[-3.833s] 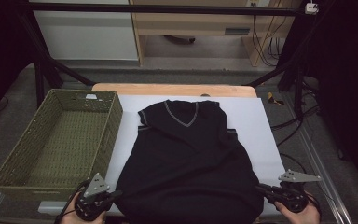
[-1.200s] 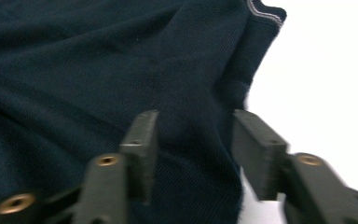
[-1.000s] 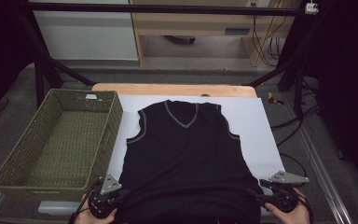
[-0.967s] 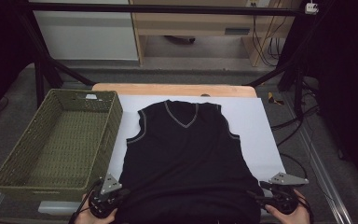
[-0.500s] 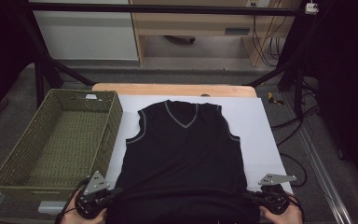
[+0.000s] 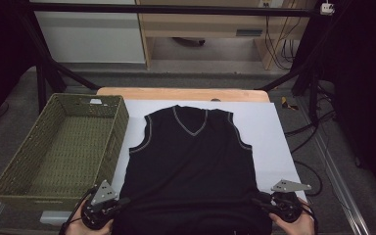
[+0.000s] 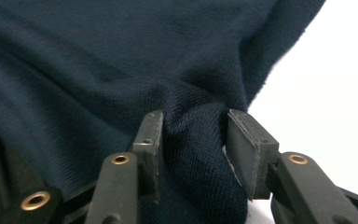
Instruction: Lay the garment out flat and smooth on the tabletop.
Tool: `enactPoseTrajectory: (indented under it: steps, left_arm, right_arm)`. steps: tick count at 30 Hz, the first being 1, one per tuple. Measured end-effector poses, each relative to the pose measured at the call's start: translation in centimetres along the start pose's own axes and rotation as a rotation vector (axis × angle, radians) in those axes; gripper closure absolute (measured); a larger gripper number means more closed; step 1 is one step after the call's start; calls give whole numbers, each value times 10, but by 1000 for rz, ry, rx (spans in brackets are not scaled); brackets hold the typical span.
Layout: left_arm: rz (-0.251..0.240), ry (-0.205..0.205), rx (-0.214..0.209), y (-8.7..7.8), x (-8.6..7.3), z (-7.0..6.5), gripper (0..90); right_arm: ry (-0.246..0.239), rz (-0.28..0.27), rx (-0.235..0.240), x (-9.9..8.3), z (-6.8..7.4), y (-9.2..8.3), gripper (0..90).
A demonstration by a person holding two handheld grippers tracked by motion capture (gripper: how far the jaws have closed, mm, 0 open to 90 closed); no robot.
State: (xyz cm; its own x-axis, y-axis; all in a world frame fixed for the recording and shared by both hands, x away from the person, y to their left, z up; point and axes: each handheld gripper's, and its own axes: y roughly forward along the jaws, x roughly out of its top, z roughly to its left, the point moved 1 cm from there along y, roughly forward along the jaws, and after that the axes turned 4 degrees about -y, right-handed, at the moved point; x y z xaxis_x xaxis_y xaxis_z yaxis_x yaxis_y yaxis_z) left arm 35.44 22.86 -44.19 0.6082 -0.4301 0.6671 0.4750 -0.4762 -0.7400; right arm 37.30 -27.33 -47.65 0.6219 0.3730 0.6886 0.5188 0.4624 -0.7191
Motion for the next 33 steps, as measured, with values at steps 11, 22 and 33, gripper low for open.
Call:
enactPoseTrajectory:
  steps: [11,22,33]
  left_arm:
    - [-11,-10,-87,-38,-10,4,882]
    - [-55,40,-13,20,26,-16,508]
    - [-14,-24,3,69,19,2,519]
  right_arm:
    - [32,24,86,-6,3,-41,830]
    - [54,-71,-18,18,-11,-7,395]
    - [70,-54,-181,39,-53,42,422]
